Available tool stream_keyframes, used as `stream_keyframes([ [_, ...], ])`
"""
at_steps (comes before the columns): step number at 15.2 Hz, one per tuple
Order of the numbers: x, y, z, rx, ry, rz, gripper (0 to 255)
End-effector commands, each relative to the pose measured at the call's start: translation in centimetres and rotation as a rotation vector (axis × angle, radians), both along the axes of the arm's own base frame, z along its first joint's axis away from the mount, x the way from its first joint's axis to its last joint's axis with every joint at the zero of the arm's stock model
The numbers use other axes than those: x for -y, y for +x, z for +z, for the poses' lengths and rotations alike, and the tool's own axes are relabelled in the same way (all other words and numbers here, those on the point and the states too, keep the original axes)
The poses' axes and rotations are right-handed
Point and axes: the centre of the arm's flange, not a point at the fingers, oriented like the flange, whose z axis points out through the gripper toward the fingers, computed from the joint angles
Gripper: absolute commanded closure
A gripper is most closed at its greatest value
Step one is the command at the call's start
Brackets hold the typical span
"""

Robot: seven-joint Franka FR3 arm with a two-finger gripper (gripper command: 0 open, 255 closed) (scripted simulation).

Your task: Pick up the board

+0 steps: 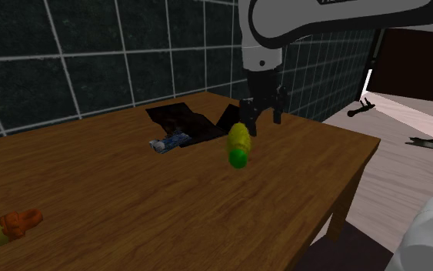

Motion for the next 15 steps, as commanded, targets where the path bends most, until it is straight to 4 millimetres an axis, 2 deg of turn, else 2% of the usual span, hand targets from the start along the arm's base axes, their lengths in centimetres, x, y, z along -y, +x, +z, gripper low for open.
stream_keyframes([
  [1, -2.3, 1.0, 0.2, 0.001, 0.002, 0.02, 0],
  [15, -19.3, 7.2, 2.4, 0.017, 0.012, 0.147, 0],
])
